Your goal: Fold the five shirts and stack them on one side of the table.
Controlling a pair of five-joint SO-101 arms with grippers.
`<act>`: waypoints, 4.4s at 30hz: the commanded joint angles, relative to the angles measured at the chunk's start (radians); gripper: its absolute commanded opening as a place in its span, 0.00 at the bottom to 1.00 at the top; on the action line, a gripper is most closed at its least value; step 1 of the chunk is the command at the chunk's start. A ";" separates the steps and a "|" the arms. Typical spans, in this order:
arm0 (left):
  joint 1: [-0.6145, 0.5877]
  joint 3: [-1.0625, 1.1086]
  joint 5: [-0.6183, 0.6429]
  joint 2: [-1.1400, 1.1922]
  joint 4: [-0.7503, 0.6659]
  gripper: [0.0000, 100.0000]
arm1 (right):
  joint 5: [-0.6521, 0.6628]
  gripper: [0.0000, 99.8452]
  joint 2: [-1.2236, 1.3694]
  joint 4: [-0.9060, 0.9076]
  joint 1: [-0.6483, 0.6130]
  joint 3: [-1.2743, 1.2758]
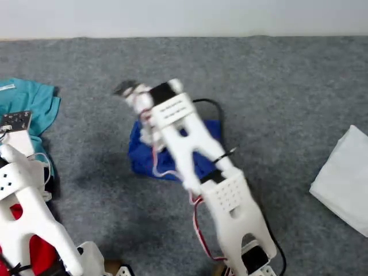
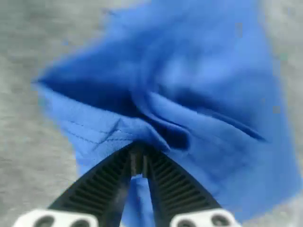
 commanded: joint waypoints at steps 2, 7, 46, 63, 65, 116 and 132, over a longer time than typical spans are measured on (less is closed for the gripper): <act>0.006 -0.010 0.006 -0.031 -0.012 0.00 | 0.006 0.01 -0.168 0.042 -0.082 -0.005; 0.006 -0.010 0.006 -0.031 -0.012 0.00 | 0.012 0.01 -0.325 0.042 -0.053 -0.003; -0.083 -0.056 0.008 -0.032 -0.026 0.00 | 0.011 0.08 -0.206 0.041 0.038 0.002; -0.196 -0.119 0.068 -0.031 -0.083 0.00 | 0.006 0.19 -0.038 -0.001 0.203 -0.005; -0.196 -0.119 0.068 -0.031 -0.083 0.00 | 0.006 0.19 -0.027 0.004 0.197 -0.005; -0.181 -0.044 0.061 -0.031 -0.138 0.00 | 0.011 0.22 -0.472 0.038 -0.064 0.201; 0.393 -0.081 0.063 -0.023 -0.141 0.00 | 0.012 0.01 -0.521 0.038 0.226 0.420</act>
